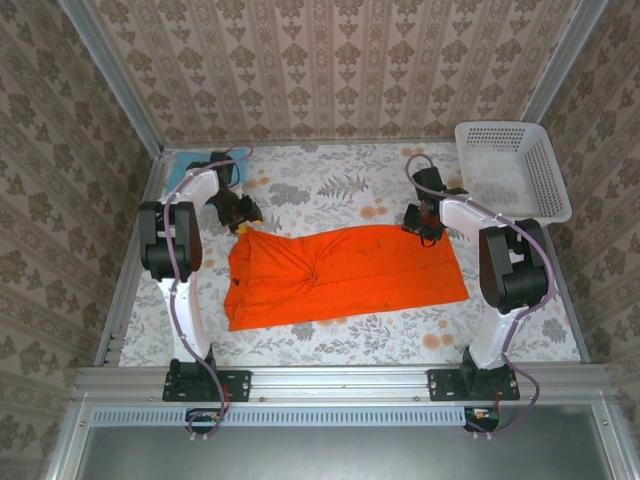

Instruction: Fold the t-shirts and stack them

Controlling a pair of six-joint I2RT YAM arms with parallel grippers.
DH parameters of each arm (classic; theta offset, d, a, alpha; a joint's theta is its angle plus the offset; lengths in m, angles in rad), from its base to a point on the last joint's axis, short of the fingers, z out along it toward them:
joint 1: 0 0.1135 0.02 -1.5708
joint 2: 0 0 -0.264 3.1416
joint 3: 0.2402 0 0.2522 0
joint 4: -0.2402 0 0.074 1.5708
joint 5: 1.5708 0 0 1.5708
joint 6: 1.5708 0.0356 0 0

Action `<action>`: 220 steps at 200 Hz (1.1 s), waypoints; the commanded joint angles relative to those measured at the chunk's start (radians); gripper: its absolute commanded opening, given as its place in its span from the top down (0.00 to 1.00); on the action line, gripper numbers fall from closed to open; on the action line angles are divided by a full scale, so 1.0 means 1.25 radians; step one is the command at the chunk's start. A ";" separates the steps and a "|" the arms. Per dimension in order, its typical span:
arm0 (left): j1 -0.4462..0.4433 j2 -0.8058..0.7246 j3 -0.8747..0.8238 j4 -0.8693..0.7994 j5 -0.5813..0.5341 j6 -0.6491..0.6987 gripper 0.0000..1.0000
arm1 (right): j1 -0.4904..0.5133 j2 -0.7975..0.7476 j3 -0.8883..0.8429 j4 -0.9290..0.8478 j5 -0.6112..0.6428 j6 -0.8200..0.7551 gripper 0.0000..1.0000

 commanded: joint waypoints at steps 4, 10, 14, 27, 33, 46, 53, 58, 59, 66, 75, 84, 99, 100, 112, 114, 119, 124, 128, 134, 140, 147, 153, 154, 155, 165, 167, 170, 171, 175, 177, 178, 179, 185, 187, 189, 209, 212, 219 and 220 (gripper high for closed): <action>-0.003 0.013 0.018 -0.025 -0.012 0.018 0.63 | -0.034 0.007 0.013 -0.030 0.047 0.019 0.62; -0.003 0.014 0.016 -0.026 -0.013 0.020 0.65 | -0.040 0.013 0.020 -0.030 0.050 0.019 0.62; -0.003 0.015 0.016 -0.026 -0.014 0.020 0.66 | -0.044 0.017 0.022 -0.030 0.052 0.019 0.63; -0.002 0.015 0.015 -0.025 -0.017 0.021 0.71 | -0.053 0.029 0.032 -0.053 0.063 0.016 0.63; -0.003 0.015 0.014 -0.024 -0.019 0.022 0.77 | -0.058 0.033 0.036 -0.056 0.067 0.016 0.63; -0.003 0.014 0.011 -0.022 -0.026 0.022 0.87 | -0.065 0.044 0.039 -0.055 0.071 0.013 0.63; -0.003 0.013 0.010 -0.023 -0.036 0.024 0.92 | -0.069 0.056 0.044 -0.061 0.073 0.013 0.63; -0.003 0.010 0.008 -0.021 -0.047 0.025 0.96 | -0.072 0.063 0.050 -0.066 0.073 0.013 0.63; -0.003 0.009 0.007 -0.020 -0.050 0.026 0.96 | -0.072 0.065 0.052 -0.067 0.074 0.013 0.63; -0.003 -0.002 0.000 -0.014 -0.068 0.026 1.00 | -0.076 0.077 0.061 -0.077 0.076 0.013 0.63; -0.001 -0.017 -0.014 -0.002 -0.095 0.027 1.00 | -0.081 0.087 0.073 -0.088 0.084 0.015 0.63; 0.003 -0.032 -0.029 0.009 -0.121 0.028 1.00 | -0.084 0.099 0.078 -0.091 0.086 0.019 0.63; 0.013 -0.057 -0.059 0.033 -0.156 0.022 1.00 | -0.090 0.118 0.090 -0.098 0.086 0.023 0.64; 0.014 -0.058 -0.061 0.036 -0.158 0.022 1.00 | -0.090 0.120 0.090 -0.098 0.086 0.024 0.64; 0.023 -0.076 -0.087 0.058 -0.184 0.014 1.00 | -0.093 0.132 0.099 -0.102 0.088 0.032 0.64; 0.025 -0.078 -0.092 0.063 -0.189 0.013 1.00 | -0.094 0.134 0.099 -0.101 0.088 0.033 0.64; 0.027 -0.086 -0.105 0.075 -0.202 0.011 1.00 | -0.095 0.139 0.101 -0.100 0.088 0.037 0.65; 0.029 -0.094 -0.116 0.086 -0.214 0.008 1.00 | -0.096 0.142 0.104 -0.099 0.087 0.041 0.65; 0.032 -0.099 -0.126 0.095 -0.221 0.007 1.00 | -0.096 0.145 0.107 -0.099 0.086 0.044 0.65; 0.034 -0.109 -0.141 0.111 -0.232 0.006 1.00 | -0.097 0.152 0.111 -0.099 0.085 0.048 0.65; 0.037 -0.119 -0.154 0.129 -0.244 0.004 1.00 | -0.098 0.158 0.118 -0.099 0.084 0.053 0.66; 0.040 -0.127 -0.168 0.142 -0.256 0.002 1.00 | -0.099 0.165 0.127 -0.104 0.084 0.056 0.67; 0.042 -0.133 -0.180 0.154 -0.264 0.001 1.00 | -0.099 0.170 0.134 -0.107 0.085 0.060 0.67; 0.042 -0.135 -0.182 0.157 -0.266 0.001 1.00 | -0.098 0.171 0.136 -0.108 0.085 0.061 0.67; 0.042 -0.135 -0.184 0.159 -0.268 0.001 1.00 | -0.098 0.171 0.137 -0.108 0.085 0.061 0.67; 0.046 -0.147 -0.204 0.176 -0.291 -0.002 1.00 | -0.099 0.175 0.141 -0.108 0.085 0.069 0.67; 0.045 -0.150 -0.208 0.179 -0.296 -0.003 1.00 | -0.099 0.175 0.140 -0.108 0.084 0.071 0.67; 0.045 -0.153 -0.214 0.182 -0.303 -0.004 1.00 | -0.100 0.175 0.140 -0.108 0.083 0.073 0.67; 0.045 -0.153 -0.216 0.183 -0.305 -0.005 1.00 | -0.100 0.175 0.140 -0.107 0.083 0.074 0.67; 0.046 -0.158 -0.225 0.189 -0.314 -0.008 1.00 | -0.100 0.175 0.141 -0.108 0.083 0.077 0.67; 0.047 -0.161 -0.227 0.194 -0.319 -0.008 1.00 | -0.100 0.175 0.141 -0.107 0.083 0.079 0.67; 0.047 -0.162 -0.230 0.196 -0.321 -0.008 1.00 | -0.100 0.175 0.140 -0.107 0.083 0.080 0.67; 0.047 -0.162 -0.233 0.197 -0.322 -0.009 1.00 | -0.100 0.175 0.140 -0.107 0.083 0.080 0.67; 0.049 -0.169 -0.246 0.207 -0.330 -0.012 1.00 | -0.100 0.175 0.139 -0.108 0.083 0.084 0.67; 0.049 -0.171 -0.250 0.210 -0.331 -0.014 1.00 | -0.100 0.174 0.138 -0.107 0.083 0.085 0.67; 0.050 -0.173 -0.253 0.214 -0.331 -0.014 1.00 | -0.100 0.174 0.137 -0.106 0.083 0.086 0.66; 0.056 -0.178 -0.277 0.242 -0.313 -0.020 1.00 | -0.104 0.170 0.133 -0.100 0.077 0.090 0.64; 0.056 -0.176 -0.277 0.245 -0.304 -0.020 1.00 | -0.104 0.171 0.134 -0.099 0.075 0.090 0.62; 0.057 -0.174 -0.278 0.251 -0.291 -0.018 0.99 | -0.106 0.171 0.138 -0.098 0.070 0.089 0.58; 0.057 -0.174 -0.278 0.251 -0.290 -0.018 0.99 | -0.106 0.170 0.138 -0.097 0.069 0.089 0.58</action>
